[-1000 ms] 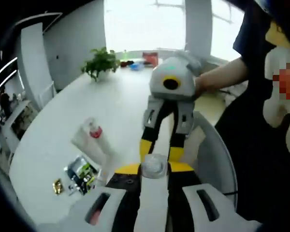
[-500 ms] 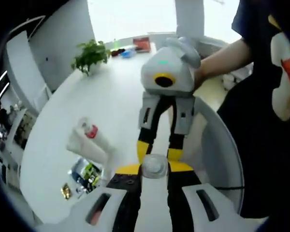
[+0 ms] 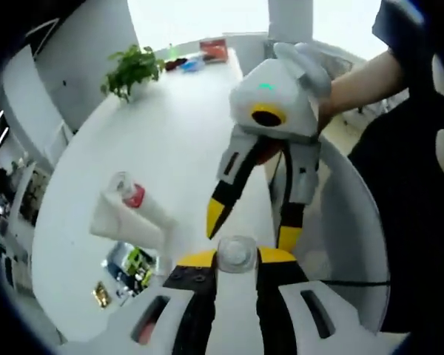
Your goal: Arrange the skincare products in the storage area until every visible bottle or jar stands upright without overlapping.
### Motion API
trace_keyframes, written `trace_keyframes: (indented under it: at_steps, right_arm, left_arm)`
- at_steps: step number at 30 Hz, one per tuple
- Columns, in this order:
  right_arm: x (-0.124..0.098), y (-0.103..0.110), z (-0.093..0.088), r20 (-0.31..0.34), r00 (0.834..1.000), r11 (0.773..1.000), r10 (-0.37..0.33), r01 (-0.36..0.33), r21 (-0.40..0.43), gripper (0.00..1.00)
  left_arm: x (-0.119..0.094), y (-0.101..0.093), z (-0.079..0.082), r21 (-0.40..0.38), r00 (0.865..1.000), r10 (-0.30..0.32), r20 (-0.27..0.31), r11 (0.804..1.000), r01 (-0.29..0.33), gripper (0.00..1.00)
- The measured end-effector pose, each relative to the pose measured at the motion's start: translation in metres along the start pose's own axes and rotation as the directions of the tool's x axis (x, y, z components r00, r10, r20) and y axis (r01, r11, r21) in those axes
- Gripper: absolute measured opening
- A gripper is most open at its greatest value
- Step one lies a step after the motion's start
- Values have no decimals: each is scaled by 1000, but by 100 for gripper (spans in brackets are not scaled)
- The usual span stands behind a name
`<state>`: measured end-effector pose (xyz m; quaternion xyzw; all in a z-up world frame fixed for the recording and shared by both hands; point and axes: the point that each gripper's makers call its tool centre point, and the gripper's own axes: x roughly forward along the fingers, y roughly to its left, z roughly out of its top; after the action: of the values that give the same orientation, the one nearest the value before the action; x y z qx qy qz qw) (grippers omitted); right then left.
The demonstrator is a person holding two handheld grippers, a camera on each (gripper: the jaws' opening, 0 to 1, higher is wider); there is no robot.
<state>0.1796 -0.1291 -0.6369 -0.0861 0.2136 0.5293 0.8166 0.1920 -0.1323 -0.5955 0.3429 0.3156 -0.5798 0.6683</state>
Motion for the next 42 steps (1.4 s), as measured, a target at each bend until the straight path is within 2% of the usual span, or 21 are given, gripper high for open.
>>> trace_keyframes:
  at_steps: [6, 10, 17, 24, 31, 35, 42]
  right_arm:
    - [-2, -9, -7, 2, 999, 999, -34, 34, 34, 56]
    - [-3, -15, -11, 4, 998, 996, -64, 64, 57, 63]
    - [-7, -26, -22, -6, 992, 987, -123, 123, 105, 74]
    - [-9, -34, -36, -15, 985, 972, -170, 170, 159, 82]
    - [-6, -41, -49, -22, 979, 959, -204, 204, 197, 86]
    - [-8, -43, -50, -25, 974, 952, -225, 225, 209, 89]
    - [-12, -51, -52, -22, 967, 936, -254, 251, 245, 90]
  left_arm:
    - [16, 10, -5, -11, 1000, -1, -20, 1000, 1, 24]
    - [25, 18, -7, -29, 1000, -1, -30, 1000, 0, 24]
    - [45, 38, -12, -61, 999, -7, -47, 998, 4, 24]
    - [59, 59, -11, -55, 998, 8, -59, 998, -11, 24]
    - [71, 70, -8, -43, 997, 8, -73, 999, -11, 24]
    - [80, 86, -11, -50, 996, 31, -79, 998, -35, 24]
    - [91, 99, -14, -61, 994, 48, -93, 997, -54, 24]
